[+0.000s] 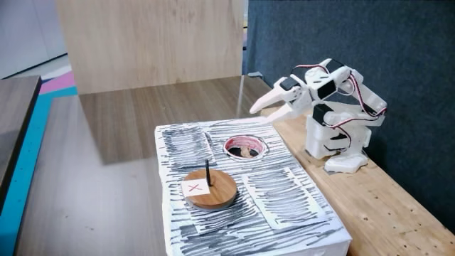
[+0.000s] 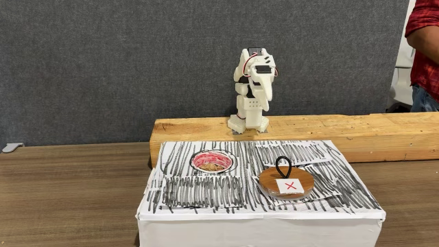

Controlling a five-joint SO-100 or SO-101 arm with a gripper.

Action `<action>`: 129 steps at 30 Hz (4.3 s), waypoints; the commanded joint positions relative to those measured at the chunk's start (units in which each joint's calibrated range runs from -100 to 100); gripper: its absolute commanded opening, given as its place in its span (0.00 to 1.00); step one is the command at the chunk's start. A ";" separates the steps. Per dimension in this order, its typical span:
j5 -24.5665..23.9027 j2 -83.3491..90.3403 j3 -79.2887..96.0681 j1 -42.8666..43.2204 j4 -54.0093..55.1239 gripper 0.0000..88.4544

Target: Pick the brown debris from the hole.

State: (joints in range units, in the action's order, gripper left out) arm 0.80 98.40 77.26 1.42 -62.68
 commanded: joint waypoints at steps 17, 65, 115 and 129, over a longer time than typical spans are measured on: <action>0.18 0.42 16.93 -0.03 0.08 0.19; 4.34 -102.42 -95.18 -33.66 -35.98 0.19; 5.79 -115.24 -82.49 -33.66 -36.40 0.32; 5.79 -120.68 -82.49 -33.22 -36.31 0.32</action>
State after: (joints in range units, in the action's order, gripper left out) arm 6.30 -20.22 -4.99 -31.79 -98.72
